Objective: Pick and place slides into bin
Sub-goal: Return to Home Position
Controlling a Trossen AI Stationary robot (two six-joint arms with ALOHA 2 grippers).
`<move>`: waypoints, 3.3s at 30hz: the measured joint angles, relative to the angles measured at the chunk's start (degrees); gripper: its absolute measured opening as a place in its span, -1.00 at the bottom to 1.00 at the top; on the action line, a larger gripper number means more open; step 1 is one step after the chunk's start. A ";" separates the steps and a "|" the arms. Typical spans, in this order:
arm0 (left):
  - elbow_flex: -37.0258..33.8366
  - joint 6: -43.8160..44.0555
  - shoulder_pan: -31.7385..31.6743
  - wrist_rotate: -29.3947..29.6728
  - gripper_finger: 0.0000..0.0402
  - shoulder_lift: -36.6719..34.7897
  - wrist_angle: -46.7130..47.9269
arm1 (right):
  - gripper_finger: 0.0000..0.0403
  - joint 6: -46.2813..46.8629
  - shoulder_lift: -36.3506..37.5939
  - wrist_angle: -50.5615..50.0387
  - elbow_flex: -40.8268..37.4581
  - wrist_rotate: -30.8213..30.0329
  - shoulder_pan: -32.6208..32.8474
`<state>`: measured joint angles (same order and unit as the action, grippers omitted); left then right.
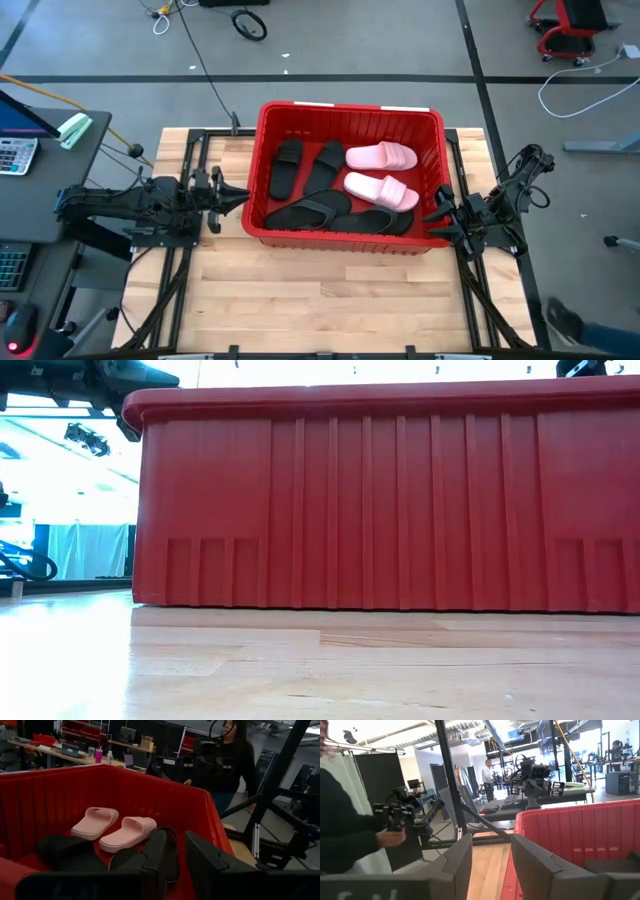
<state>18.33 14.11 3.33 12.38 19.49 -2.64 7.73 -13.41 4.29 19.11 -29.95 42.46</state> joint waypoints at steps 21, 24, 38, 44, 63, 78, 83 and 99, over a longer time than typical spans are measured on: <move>0.00 -7.28 0.81 -0.62 -0.60 -0.11 2.00 | -0.29 0.03 0.00 -0.03 0.01 0.02 0.00; 0.00 -7.04 0.81 -0.63 -0.58 -0.11 2.00 | -0.29 0.04 0.00 -0.02 0.02 0.02 0.00; 0.00 -7.27 0.81 -0.63 -0.62 -0.11 2.01 | -0.29 0.07 0.00 -0.02 0.02 0.02 0.00; 0.00 -7.27 0.81 -0.63 -0.59 -0.11 2.00 | -0.29 0.07 0.00 -0.03 0.01 0.02 -0.01; 0.00 -7.26 0.81 -0.65 -0.59 -0.11 2.00 | -0.29 0.07 0.00 -0.02 0.01 0.01 0.00; 0.00 -7.25 0.81 -0.66 -0.62 -0.11 2.02 | -0.29 0.07 0.00 -0.02 0.01 0.01 -0.01; 0.00 -7.25 0.81 -0.66 -0.59 -0.11 2.00 | -0.29 0.07 0.00 -0.02 0.01 0.01 0.00; 0.00 -7.25 0.81 -0.66 -0.62 -0.11 2.00 | -0.29 0.06 0.00 -0.02 0.02 0.02 -0.02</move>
<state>18.33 6.85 4.14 11.73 19.38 -0.64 7.79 -13.41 4.27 19.13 -29.93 42.44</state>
